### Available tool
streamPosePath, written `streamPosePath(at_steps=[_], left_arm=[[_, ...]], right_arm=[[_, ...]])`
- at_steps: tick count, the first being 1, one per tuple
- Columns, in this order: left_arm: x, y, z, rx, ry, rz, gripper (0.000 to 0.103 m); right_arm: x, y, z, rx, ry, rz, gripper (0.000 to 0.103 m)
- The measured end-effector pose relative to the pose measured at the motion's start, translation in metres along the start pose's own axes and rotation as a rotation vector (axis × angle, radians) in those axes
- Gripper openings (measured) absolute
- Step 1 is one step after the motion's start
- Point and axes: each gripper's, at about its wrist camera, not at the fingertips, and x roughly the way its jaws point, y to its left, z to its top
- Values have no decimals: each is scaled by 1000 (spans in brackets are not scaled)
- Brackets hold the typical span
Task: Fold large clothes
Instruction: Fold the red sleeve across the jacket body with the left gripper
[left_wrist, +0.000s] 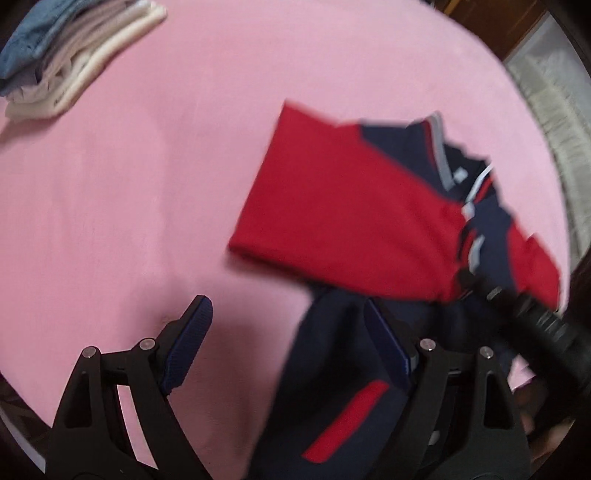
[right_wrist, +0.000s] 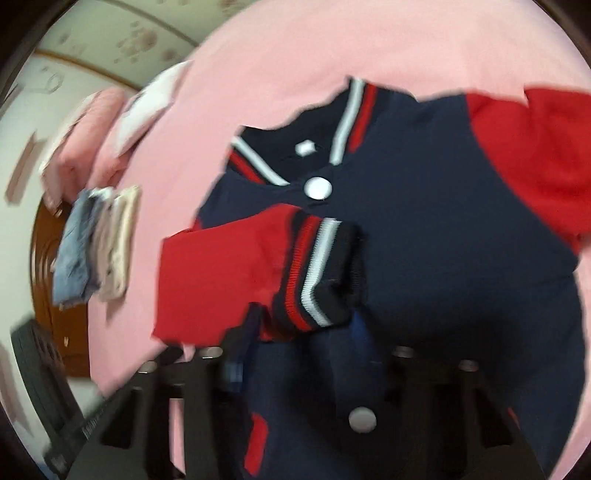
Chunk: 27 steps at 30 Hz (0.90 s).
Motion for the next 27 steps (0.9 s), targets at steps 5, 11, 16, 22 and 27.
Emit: streamPosePath(at_steps=[5,11,16,22,27], left_arm=[[23,6,0,-9,-20,-43,63],[39,-4,0,6,-18,-43,44],[45,-13,-5,45,-37,-41,26],[49,-13,-10,45,-40,-24,25],[55,-18,-11,65,-30,-18,25]], right_arm=[[-18,15,13,-74,-128,23,12],[-75,4,19,-110,-241,-66,12],[-104,-51,22,-7,-276,-127,12],[-86,-111,17,159,-206,-173,12],[-77,-111,15,142,-245,-222,12]])
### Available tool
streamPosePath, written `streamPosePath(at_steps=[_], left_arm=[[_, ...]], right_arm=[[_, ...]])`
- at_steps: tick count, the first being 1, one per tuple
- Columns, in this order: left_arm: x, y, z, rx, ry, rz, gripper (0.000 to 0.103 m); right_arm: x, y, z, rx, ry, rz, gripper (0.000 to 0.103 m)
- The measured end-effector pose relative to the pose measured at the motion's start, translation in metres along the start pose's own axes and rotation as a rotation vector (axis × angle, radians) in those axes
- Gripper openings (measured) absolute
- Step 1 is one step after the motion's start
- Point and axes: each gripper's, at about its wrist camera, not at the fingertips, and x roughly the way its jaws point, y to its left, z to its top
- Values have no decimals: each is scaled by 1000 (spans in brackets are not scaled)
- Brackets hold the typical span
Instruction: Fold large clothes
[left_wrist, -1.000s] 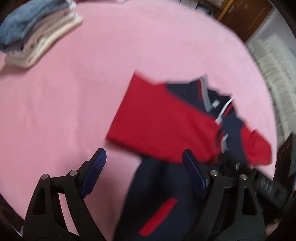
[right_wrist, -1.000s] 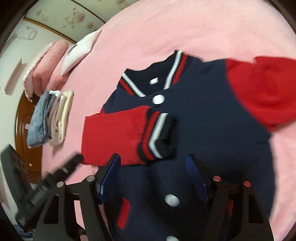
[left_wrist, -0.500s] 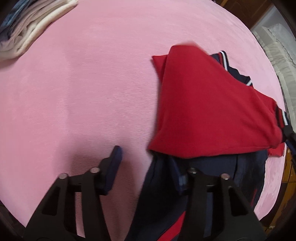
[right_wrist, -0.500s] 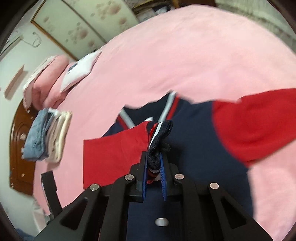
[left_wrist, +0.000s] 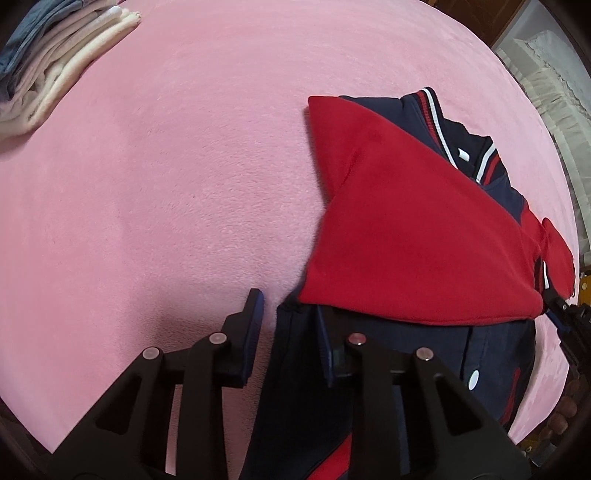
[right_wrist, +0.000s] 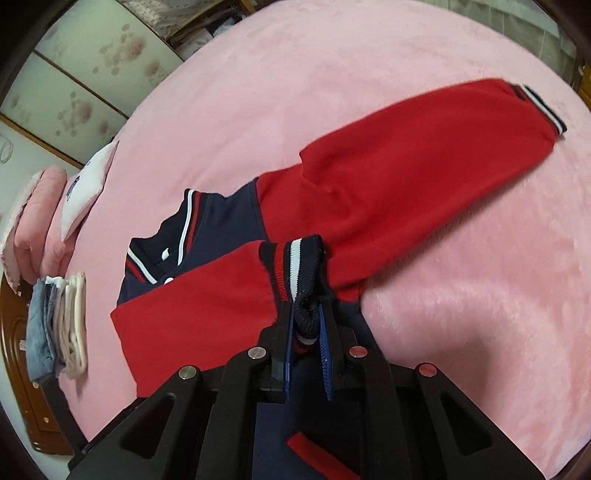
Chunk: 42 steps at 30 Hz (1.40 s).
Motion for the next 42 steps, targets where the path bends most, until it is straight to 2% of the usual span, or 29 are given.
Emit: streamPosePath(at_steps=[3,6,7,8,10,12,13,14,16,18,21,22,23,26,28,31,34,36,37,40,42], left_arm=[[-5,1,2,5,6,-8,25],[-20,-4,-2,33,-15,-23,25],[-26,-5,-5,51,-21,-30,25],[-33,-10,-5,65,-27,-38,25],[-41,-17,-8,88,-40,-83,25],[-45,-29,-7,90,-41,-157,25],[-42,-32,-5,76,-34,-206,25],[-44,-40,2,65,-23,-222,25],[-37,-42,8,44,-11,-236,25],[-22,-44,16,16,-3,-245,25],[-4,-48,33,-1,25,-182,22],[2,-47,35,-1,32,-140,9],[9,-44,37,-4,39,-103,1],[22,-29,41,-54,42,-147,1],[24,-25,44,-31,28,-127,1],[26,-28,46,4,31,-127,1],[25,-31,44,25,31,-108,1],[27,-33,46,20,34,-112,1],[26,-32,45,14,35,-117,1],[28,-35,46,19,39,-119,1],[26,-36,45,38,39,-111,1]], right_arm=[[-10,10,2,-65,-64,-57,14],[-26,21,3,-119,-126,-89,25],[-29,27,3,-135,-139,-96,41],[-33,35,3,-147,-153,-93,50],[-39,44,0,-168,-159,-48,50],[-38,51,-8,-182,-100,63,50],[-29,57,-14,-186,-39,145,49],[-21,63,-20,-192,1,195,41],[-4,87,-35,-217,51,238,26],[16,102,-49,-241,96,249,22],[40,113,-56,-216,130,262,21],[45,114,-58,-202,137,267,21],[49,114,-58,-192,137,264,21],[57,113,-55,-203,136,244,21],[58,114,-56,-216,130,236,21],[37,99,-58,-234,102,187,21],[26,79,-49,-191,79,124,21],[24,58,-43,-162,40,69,12],[23,47,-42,-145,31,61,0],[21,20,-38,-79,32,109,0],[16,27,-40,-156,7,62,0]])
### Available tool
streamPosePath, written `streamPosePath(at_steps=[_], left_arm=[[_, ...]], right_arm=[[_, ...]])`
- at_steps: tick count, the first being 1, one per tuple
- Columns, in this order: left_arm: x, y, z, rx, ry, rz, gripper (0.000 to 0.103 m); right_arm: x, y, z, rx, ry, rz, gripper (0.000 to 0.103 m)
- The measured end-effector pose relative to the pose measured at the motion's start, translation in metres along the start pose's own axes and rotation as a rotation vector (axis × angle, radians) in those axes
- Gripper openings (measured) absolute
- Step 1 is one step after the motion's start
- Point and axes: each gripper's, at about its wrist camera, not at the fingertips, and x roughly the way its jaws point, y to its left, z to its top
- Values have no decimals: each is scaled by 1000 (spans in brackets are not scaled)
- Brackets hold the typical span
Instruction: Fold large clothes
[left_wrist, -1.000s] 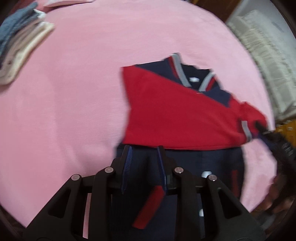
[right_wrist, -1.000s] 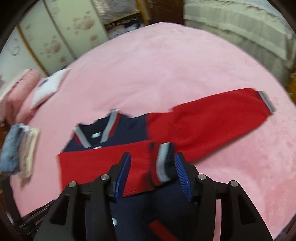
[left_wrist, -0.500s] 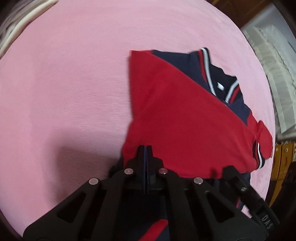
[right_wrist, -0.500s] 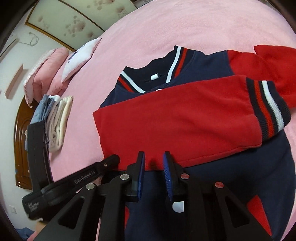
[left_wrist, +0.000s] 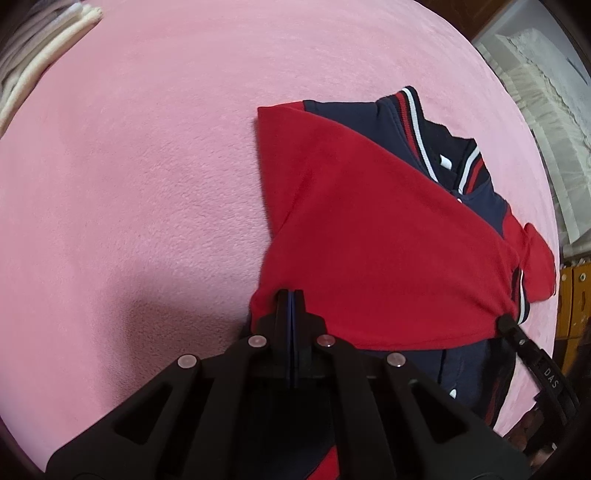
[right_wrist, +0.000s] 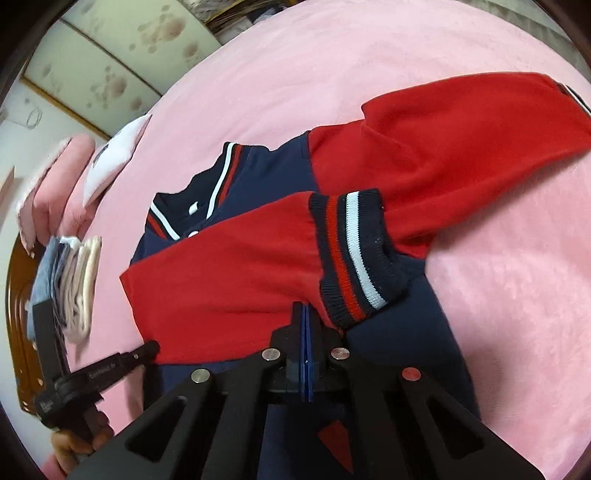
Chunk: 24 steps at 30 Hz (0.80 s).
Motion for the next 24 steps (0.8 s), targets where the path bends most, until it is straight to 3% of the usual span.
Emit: streamPosePath(at_steps=[2,4,6,8,11,14,16,18,22,24], left_arm=[[-12,-3,0,16,8,18,1],[-25,-14,2,42,-5,21,1],[-41,-25,3,81,-49,-76,1],[-51,-36,4,118,-97,-130,1],[-42,-48,17,146,-111,-145,1],[-15,-50,34,119,-95,-94,1],[-3,-39,39,79,-79,-57,1],[3,-25,44,23,-70,-94,1],[5,-12,44,5,-73,-133,1],[6,-11,42,0,-81,-136,1]], right_arm=[[-7,15,-2,-46,-35,-62,0],[-17,31,-2,-34,-86,-67,0],[-22,51,2,-38,-137,63,0],[-5,67,10,-44,-62,192,0],[29,85,15,-85,36,233,0],[62,94,24,-152,78,148,0],[73,86,33,-113,63,145,0],[71,73,42,-72,41,129,0],[61,30,56,0,-60,-55,0],[53,2,57,78,-72,-17,0]])
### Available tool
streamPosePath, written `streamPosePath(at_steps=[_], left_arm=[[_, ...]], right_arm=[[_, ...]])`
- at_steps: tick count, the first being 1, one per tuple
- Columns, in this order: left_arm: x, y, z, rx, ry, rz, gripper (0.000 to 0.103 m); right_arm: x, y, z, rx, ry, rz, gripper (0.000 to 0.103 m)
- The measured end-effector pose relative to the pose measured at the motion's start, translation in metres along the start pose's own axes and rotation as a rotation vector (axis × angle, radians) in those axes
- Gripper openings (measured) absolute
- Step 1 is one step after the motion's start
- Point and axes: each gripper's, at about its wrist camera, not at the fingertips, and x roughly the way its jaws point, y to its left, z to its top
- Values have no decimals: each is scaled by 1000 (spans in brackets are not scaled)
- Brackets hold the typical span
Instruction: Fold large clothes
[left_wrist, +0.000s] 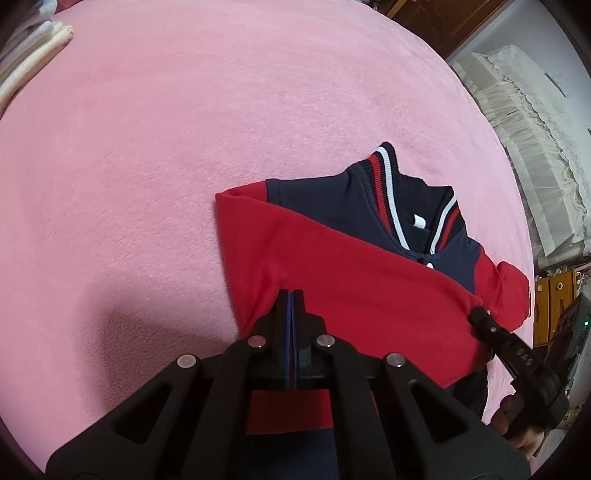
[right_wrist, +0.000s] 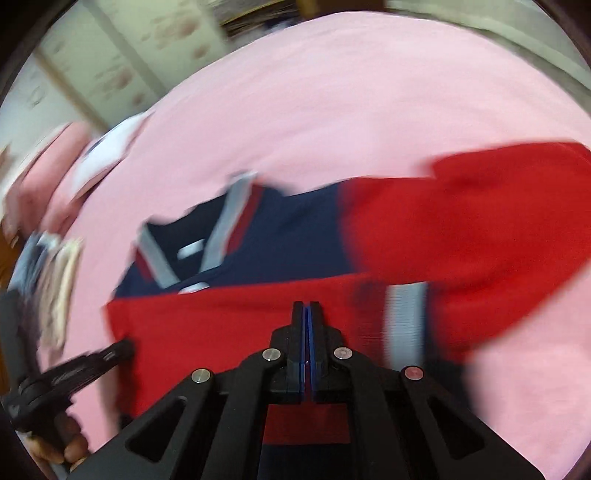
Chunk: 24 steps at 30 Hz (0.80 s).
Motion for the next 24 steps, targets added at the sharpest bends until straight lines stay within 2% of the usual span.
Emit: streamPosePath(at_steps=[1,4,7,9,12,14,15,18,19,20,24], left_arm=[[1,-1,-1,-6,-5,5,1],[-7,0,-1,-7,-17,34,1],[-19,-2,-9,-17,-32,69,1],[-25,-9,-15,-39,-28,100,1],[-41,-16,-30,-83,-16,137,1],[-50,-26,-43,-100,-13,147,3],[-53,-34,-50,-102,-7,168,5],[-59,-55,-72,-111,15,229,37],[-61,-63,-81,-116,16,235,49],[-63,-69,-88,-122,15,239,53],[-66,-94,-118,-143,58,258,53]], right_arm=[[-2,-12,2,36,0,58,0],[-5,-28,3,71,-28,83,0],[-4,-38,-1,177,7,165,2],[-9,-41,0,213,29,188,3],[-31,-35,-9,203,39,207,15],[-40,-38,-13,210,50,233,28],[-44,-39,-16,215,67,243,29],[-60,-56,-26,228,122,231,32],[-73,-66,-32,232,137,225,36],[-71,-73,-34,245,163,213,39],[-88,-117,-39,287,215,205,40]])
